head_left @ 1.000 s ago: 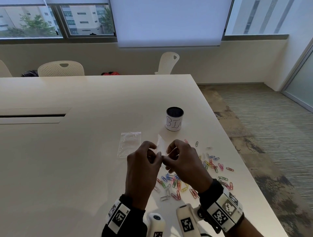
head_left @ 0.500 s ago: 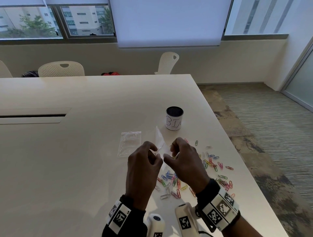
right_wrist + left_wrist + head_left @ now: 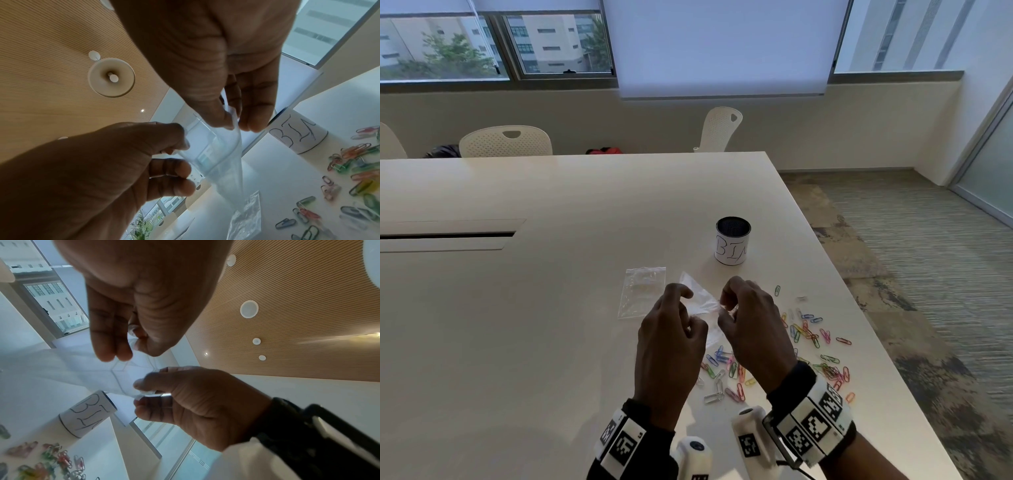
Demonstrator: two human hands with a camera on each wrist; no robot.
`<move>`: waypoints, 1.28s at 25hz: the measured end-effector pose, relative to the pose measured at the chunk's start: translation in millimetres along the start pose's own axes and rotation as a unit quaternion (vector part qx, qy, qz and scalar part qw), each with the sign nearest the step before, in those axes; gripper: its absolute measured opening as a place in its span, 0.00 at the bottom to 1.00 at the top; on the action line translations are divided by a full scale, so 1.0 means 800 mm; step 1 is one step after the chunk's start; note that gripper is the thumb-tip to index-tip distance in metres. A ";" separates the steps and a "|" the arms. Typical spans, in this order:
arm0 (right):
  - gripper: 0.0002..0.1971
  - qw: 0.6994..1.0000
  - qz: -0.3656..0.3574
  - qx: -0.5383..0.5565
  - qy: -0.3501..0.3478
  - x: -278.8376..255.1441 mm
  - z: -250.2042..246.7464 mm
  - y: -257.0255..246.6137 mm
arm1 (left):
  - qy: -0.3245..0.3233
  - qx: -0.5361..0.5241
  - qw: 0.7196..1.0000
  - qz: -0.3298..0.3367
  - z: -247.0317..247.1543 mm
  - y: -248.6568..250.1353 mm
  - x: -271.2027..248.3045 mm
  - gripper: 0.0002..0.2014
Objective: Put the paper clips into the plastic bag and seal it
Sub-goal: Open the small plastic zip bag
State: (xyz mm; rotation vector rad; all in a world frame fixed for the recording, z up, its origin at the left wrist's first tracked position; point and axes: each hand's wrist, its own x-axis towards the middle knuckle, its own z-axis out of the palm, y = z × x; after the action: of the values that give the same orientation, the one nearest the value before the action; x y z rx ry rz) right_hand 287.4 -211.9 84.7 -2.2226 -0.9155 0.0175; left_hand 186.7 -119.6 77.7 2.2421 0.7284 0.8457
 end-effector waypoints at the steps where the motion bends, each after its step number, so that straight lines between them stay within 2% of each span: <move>1: 0.06 1.000 -0.003 0.001 0.004 0.000 -0.002 0.001 | 0.007 -0.009 1.000 0.002 -0.001 0.000 0.000 0.17; 3: 0.05 1.000 -0.002 0.023 0.008 0.002 -0.005 0.005 | -0.010 -0.044 0.999 0.024 -0.007 -0.006 -0.002 0.22; 5: 0.06 0.998 0.007 0.059 0.006 0.007 -0.010 0.012 | -0.072 -0.055 0.993 0.074 -0.016 -0.020 -0.003 0.37; 7: 0.06 0.996 0.017 0.088 -0.002 0.013 -0.017 0.019 | -0.147 -0.015 0.982 0.117 -0.024 -0.034 0.001 0.53; 10: 0.06 0.990 0.022 0.131 -0.042 0.016 -0.026 0.019 | -0.192 0.064 0.965 0.167 -0.020 -0.045 0.011 0.62; 13: 0.08 0.983 0.013 0.166 -0.081 0.015 -0.031 0.011 | -0.199 0.098 0.956 0.192 -0.005 -0.045 0.017 0.61; 18: 0.11 0.978 0.014 0.199 -0.062 0.019 -0.036 0.014 | -0.195 0.065 0.969 0.134 0.003 -0.046 0.018 0.52; 21: 0.12 0.993 -0.014 0.117 -0.026 0.018 -0.037 0.020 | -0.173 0.065 0.975 0.124 0.009 -0.052 0.020 0.47; 23: 0.07 0.996 -0.054 0.069 0.022 0.014 -0.040 0.015 | -0.157 0.069 0.977 0.125 0.014 -0.057 0.023 0.46; 24: 0.04 0.995 -0.070 0.072 0.014 0.011 -0.042 0.011 | -0.149 0.075 0.978 0.127 0.016 -0.060 0.025 0.46; 27: 0.19 0.987 -0.081 0.077 -0.119 0.003 -0.042 0.002 | -0.134 0.084 0.978 0.133 0.024 -0.067 0.026 0.45; 28: 0.18 0.985 -0.090 0.057 -0.139 0.003 -0.039 0.002 | -0.133 0.080 0.980 0.128 0.026 -0.068 0.026 0.45; 30: 0.10 0.984 -0.102 0.036 -0.141 0.004 -0.029 0.006 | -0.129 0.067 0.983 0.109 0.030 -0.067 0.024 0.43; 32: 0.06 0.980 -0.101 0.059 -0.160 0.006 -0.019 0.010 | -0.129 0.051 0.986 0.089 0.034 -0.067 0.023 0.40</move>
State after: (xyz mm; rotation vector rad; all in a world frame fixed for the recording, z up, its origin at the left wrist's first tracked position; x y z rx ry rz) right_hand 299.6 -222.3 91.8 -2.0412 -1.2764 0.3343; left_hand 203.7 -82.1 30.0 2.4780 0.4650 0.5921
